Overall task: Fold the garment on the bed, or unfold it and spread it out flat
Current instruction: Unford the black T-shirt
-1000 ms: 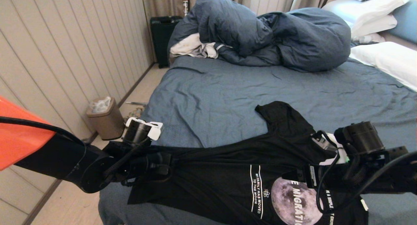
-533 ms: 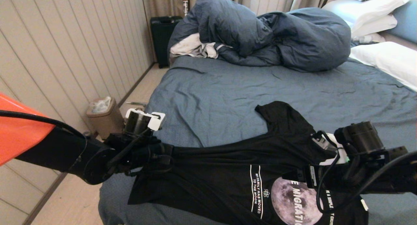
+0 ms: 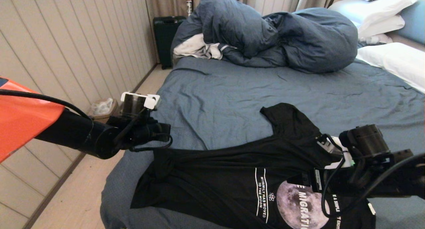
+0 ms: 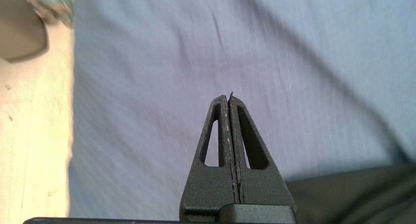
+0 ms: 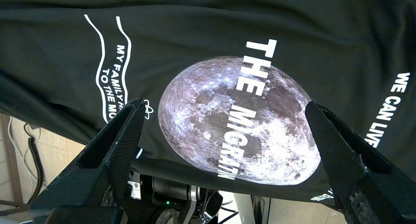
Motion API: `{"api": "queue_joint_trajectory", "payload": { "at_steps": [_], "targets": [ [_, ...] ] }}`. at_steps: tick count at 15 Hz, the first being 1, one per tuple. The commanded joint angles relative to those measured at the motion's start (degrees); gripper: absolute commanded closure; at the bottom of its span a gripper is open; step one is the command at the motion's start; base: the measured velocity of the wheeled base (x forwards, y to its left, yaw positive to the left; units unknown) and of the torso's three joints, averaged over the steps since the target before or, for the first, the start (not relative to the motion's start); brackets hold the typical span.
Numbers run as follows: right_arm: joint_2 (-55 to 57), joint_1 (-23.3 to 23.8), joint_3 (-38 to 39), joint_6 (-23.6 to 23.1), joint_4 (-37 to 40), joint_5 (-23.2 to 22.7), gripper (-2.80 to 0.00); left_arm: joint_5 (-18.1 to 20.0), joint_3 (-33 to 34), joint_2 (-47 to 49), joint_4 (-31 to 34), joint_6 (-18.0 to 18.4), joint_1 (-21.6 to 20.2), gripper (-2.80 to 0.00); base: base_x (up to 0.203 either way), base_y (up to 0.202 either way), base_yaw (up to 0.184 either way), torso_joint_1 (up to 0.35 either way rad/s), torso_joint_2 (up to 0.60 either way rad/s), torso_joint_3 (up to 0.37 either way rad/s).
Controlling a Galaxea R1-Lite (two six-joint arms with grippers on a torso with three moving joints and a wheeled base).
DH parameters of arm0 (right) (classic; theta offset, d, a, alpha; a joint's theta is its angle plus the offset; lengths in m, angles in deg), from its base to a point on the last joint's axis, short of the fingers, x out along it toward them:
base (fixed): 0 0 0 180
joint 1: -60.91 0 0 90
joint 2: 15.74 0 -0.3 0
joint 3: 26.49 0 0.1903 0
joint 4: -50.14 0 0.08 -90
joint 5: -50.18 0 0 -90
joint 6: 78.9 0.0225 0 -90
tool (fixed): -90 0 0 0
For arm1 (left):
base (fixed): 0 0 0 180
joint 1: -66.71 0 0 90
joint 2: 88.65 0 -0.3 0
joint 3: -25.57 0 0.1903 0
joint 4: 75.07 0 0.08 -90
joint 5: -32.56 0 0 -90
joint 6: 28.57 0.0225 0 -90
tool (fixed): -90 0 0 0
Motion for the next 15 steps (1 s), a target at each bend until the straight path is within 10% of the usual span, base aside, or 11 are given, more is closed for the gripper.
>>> {"api": "queue_joint_trajectory", "payload": {
  "at_steps": [1,2,3,15],
  "targets": [
    [0.29,-0.03,0.03,0.1,-0.03,-0.06,-2.8,0.04,3.49,-3.4,-0.24,-0.25,1.82,0.0,0.0,0.0,0.0,0.0,0.0,0.0],
    [0.33,-0.03,0.11,0.01,-0.03,-0.06,-2.8,0.11,6.25,-6.74,-0.05,-0.39,4.15,0.0,0.0,0.0,0.0,0.0,0.0,0.0],
    [0.33,-0.03,0.3,-0.08,-0.03,-0.06,-2.8,0.12,9.44,-9.45,0.67,-0.36,6.89,-2.8,0.0,0.0,0.0,0.0,0.0,0.0],
    [0.33,-0.03,0.48,-0.25,-0.03,-0.06,-2.8,0.09,18.92,-4.08,-7.05,1.87,9.57,-2.8,0.0,0.0,0.0,0.0,0.0,0.0]
  ]
}}
